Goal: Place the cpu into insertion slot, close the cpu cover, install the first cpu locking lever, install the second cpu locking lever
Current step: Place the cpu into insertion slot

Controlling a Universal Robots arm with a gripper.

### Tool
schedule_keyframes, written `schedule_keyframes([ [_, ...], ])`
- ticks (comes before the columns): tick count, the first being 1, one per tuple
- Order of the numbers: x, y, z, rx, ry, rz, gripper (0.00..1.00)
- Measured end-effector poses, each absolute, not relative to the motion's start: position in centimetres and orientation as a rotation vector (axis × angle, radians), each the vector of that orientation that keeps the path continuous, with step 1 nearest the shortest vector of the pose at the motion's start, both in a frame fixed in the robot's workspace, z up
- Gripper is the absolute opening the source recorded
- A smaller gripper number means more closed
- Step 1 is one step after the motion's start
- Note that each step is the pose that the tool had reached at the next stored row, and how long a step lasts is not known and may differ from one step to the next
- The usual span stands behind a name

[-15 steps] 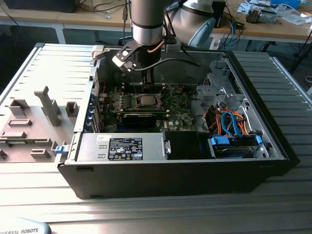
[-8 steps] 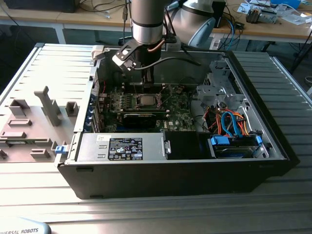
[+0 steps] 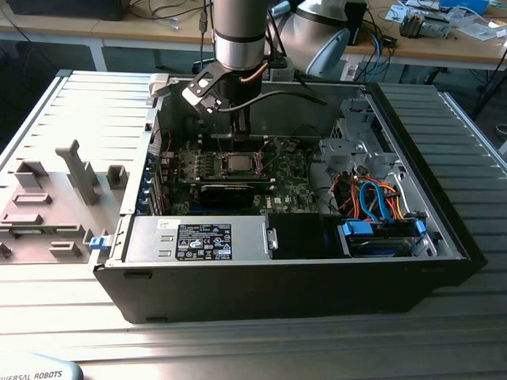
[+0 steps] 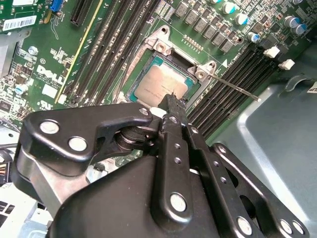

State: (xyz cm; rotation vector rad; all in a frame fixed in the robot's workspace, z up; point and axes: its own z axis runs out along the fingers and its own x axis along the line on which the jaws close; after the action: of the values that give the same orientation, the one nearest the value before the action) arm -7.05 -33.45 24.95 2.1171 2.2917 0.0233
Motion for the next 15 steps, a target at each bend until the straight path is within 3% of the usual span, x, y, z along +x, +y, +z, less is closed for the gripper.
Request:
schedule_keyframes([
  [15,-7.05,-33.45,25.52,2.117,2.292,0.023,0.11],
])
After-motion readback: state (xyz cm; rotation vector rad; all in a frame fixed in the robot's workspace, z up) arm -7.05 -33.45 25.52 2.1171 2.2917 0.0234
